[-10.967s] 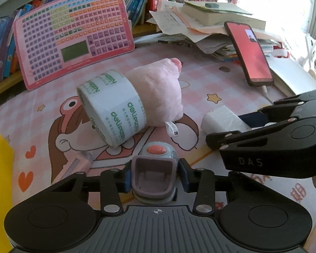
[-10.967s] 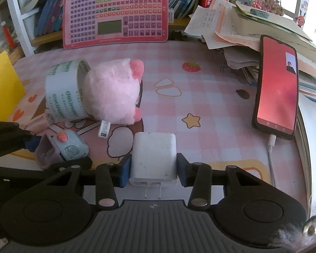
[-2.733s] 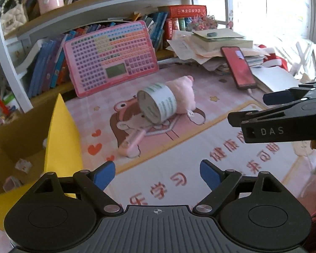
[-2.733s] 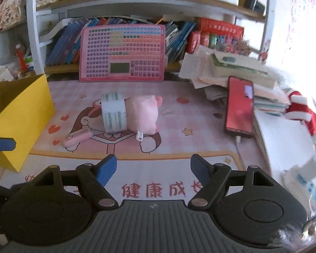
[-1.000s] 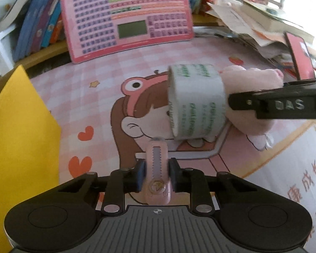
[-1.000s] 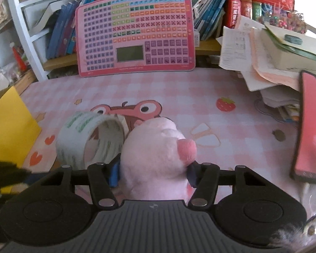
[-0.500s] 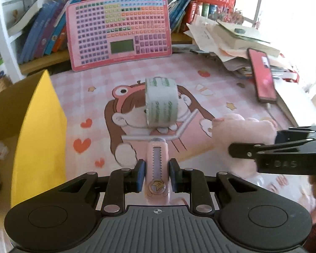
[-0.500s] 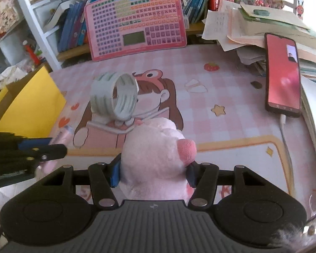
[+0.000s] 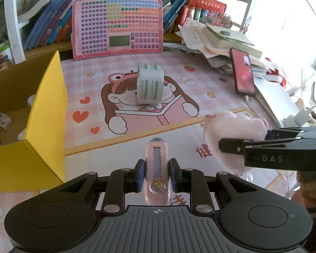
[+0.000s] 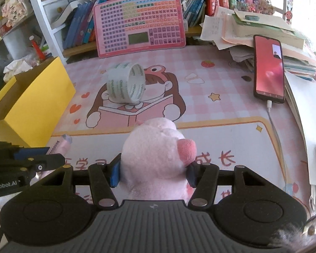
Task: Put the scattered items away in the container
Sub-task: 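Carry the pink stick in the left gripper while the right gripper carries the plush pig to the box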
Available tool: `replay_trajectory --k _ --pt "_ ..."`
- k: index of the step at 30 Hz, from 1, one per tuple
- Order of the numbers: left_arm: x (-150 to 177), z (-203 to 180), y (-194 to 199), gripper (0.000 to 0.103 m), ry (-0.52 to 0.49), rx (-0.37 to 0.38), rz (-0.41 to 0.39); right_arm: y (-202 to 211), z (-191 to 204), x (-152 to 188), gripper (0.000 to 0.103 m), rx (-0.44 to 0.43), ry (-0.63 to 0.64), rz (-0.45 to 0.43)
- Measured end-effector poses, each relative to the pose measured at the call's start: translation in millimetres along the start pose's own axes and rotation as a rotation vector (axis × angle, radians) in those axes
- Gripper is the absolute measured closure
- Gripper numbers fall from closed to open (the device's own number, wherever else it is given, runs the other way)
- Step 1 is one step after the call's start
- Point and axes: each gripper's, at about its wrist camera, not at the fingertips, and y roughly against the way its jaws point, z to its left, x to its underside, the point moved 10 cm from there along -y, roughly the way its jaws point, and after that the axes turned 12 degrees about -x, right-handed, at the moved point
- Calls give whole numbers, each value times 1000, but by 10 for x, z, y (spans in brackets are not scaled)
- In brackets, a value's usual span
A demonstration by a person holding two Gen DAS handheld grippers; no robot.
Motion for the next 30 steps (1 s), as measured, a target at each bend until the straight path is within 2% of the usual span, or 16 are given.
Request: replay_trajectory --k 6,17,30 --pt "111 134 199 80 1 42 -23 157 194 102 48 50 0 -22" --pt "406 629 678 80 7 65 -62 334 815 335 48 73 -3 -63" --pt "910 1249 1189 80 61 53 -103 393 1799 763 48 34 99 -55"
